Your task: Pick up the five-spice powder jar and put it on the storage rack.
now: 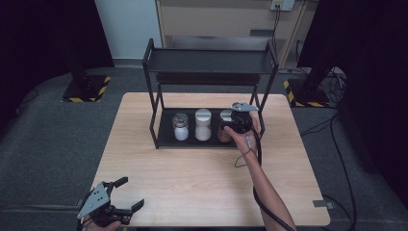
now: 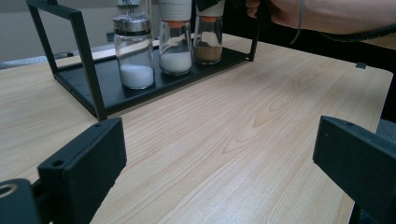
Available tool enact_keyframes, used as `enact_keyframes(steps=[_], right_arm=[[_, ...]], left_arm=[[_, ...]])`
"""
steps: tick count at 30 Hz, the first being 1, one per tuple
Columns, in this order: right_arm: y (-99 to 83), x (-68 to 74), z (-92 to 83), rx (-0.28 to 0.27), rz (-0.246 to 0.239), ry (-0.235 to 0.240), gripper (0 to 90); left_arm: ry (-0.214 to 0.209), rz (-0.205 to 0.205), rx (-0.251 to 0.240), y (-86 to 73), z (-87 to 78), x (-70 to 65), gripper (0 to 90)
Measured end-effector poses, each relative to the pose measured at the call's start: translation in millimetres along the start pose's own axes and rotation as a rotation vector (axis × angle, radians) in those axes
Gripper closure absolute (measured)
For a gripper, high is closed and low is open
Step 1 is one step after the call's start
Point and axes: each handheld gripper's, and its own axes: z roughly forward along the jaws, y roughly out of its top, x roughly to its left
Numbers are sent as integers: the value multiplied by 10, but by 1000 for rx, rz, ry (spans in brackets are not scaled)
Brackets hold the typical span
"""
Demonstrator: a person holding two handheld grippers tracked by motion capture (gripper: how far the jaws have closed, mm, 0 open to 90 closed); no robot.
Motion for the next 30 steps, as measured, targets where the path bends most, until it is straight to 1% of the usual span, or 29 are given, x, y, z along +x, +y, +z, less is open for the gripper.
enact_keyframes(steps=[3,5,7,10,14,17,19,21,23,25,26,30], right_arm=[[7,-9,-15,-2,3,-3,248],[-2,-40,-28,-12,22,9,209],[3,-59,-41,-18,30,19,154],[23,-96,-75,-35,31,36,112],[104,-130,-153,-56,11,63,70],[189,-135,-215,-54,0,81,65],[222,-124,-261,-63,-14,86,65],[270,-129,-300,-64,-25,99,64],[323,-125,-344,-64,-41,101,64],[356,-149,-393,-76,-44,109,64],[379,-161,-426,-81,-35,116,64],[435,-168,-526,-92,-48,121,65]], left_arm=[[0,0,0,0,0,0,16],[0,-1,-1,-1,0,2,15],[0,-1,0,0,1,1,16],[1,1,2,4,1,-2,16],[1,1,4,5,4,0,16],[1,5,5,8,1,-1,16],[1,4,5,8,1,-1,16],[1,5,5,8,0,-2,16],[1,4,5,8,1,-1,16],[2,6,7,11,3,-2,16],[1,5,7,10,3,-2,16],[1,5,6,10,3,-1,16]])
